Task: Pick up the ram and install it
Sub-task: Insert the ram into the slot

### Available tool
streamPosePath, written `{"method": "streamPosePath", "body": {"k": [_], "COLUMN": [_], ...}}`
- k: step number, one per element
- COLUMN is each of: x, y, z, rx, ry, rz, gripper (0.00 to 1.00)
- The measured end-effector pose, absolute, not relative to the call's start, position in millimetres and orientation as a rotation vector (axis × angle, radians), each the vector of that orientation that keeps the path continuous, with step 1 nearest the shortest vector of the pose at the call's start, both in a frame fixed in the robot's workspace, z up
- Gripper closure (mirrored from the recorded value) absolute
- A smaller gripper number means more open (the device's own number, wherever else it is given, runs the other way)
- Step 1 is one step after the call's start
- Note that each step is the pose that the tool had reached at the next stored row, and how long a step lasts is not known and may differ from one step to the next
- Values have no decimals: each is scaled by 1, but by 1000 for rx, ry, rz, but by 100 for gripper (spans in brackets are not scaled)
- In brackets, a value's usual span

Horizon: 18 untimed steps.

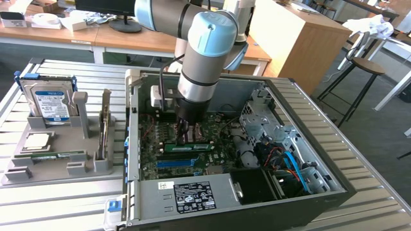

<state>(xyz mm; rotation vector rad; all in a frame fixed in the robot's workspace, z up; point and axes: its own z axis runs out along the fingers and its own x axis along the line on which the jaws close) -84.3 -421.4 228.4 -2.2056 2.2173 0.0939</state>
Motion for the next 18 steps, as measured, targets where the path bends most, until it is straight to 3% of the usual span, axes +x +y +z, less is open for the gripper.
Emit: {"method": "streamPosePath", "body": {"k": [18], "x": [-84], "y": [-422], "z": [225], "rx": [-2206], "ry": [2218], "rz": [93], "gripper": [90]}}
